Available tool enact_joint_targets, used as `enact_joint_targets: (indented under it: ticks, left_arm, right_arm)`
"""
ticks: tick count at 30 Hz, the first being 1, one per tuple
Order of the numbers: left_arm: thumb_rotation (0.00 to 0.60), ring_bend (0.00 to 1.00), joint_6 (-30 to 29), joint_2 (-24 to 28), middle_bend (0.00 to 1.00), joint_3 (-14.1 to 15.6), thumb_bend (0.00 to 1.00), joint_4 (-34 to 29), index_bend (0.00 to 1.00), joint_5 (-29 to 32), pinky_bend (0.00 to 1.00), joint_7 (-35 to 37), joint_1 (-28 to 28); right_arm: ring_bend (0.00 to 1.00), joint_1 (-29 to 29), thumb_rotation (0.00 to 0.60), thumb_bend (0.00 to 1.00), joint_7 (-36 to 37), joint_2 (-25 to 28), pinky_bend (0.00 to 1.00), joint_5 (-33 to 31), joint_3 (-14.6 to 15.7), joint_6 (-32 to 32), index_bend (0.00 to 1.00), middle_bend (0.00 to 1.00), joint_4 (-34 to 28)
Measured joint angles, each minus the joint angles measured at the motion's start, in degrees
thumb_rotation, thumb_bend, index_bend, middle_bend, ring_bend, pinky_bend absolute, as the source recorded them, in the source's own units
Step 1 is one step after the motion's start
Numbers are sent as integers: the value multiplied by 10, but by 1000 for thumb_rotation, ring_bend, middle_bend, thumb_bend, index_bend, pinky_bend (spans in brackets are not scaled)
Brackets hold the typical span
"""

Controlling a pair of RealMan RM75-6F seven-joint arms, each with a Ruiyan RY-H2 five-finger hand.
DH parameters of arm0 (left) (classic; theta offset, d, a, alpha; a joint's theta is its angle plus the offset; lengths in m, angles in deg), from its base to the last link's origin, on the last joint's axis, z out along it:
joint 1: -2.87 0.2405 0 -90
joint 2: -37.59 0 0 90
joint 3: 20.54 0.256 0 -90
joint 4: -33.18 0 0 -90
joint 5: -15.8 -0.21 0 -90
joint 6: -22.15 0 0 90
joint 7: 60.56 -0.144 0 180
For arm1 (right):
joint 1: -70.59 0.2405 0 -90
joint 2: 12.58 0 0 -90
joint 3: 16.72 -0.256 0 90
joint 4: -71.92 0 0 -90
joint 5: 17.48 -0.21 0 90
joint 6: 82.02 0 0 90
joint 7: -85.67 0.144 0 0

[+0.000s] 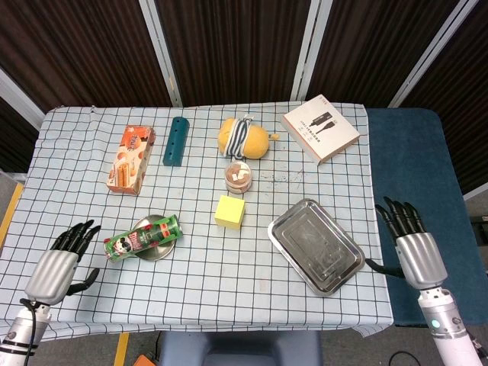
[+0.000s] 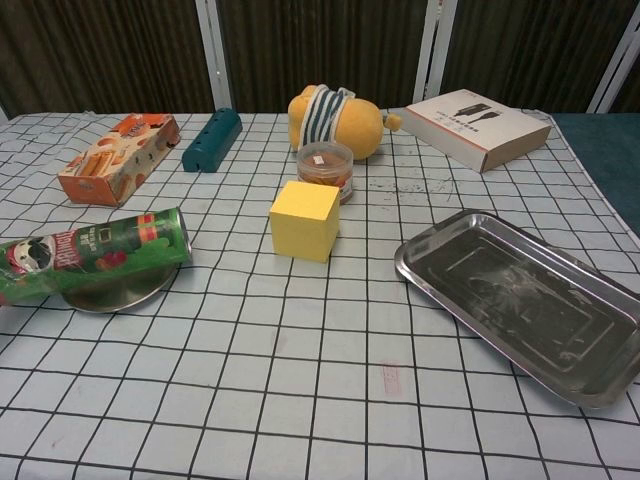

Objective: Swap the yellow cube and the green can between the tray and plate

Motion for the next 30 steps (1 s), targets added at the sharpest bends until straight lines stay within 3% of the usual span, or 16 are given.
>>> enact_joint_targets:
  ticks: [4,15,24,30]
  left_arm:
    - [600,0,26,-12,0,-4,340,-19,0,8,79,-18,-18]
    - [600,0,108,-80,0,-25,326,-54,0,86,72,-94,-78]
    - [600,0,139,-128,0,-38,323,-55,0,144,72,-140,-116]
    - [600,0,150,-163,0,-47,323,-23,0,187,71,-162,-139]
  right_arm:
    - [0,-26,600,99,54,-3,16,1,-9,31,0,0,23]
    - [0,-81,600,99,113,-25,5,35,-37,117,0,0,78]
    - [0,-97,600,98,145,-23,6,53,-54,123,0,0,92]
    - [0,-101,600,98,153,-22,6,65,-56,120,0,0,94]
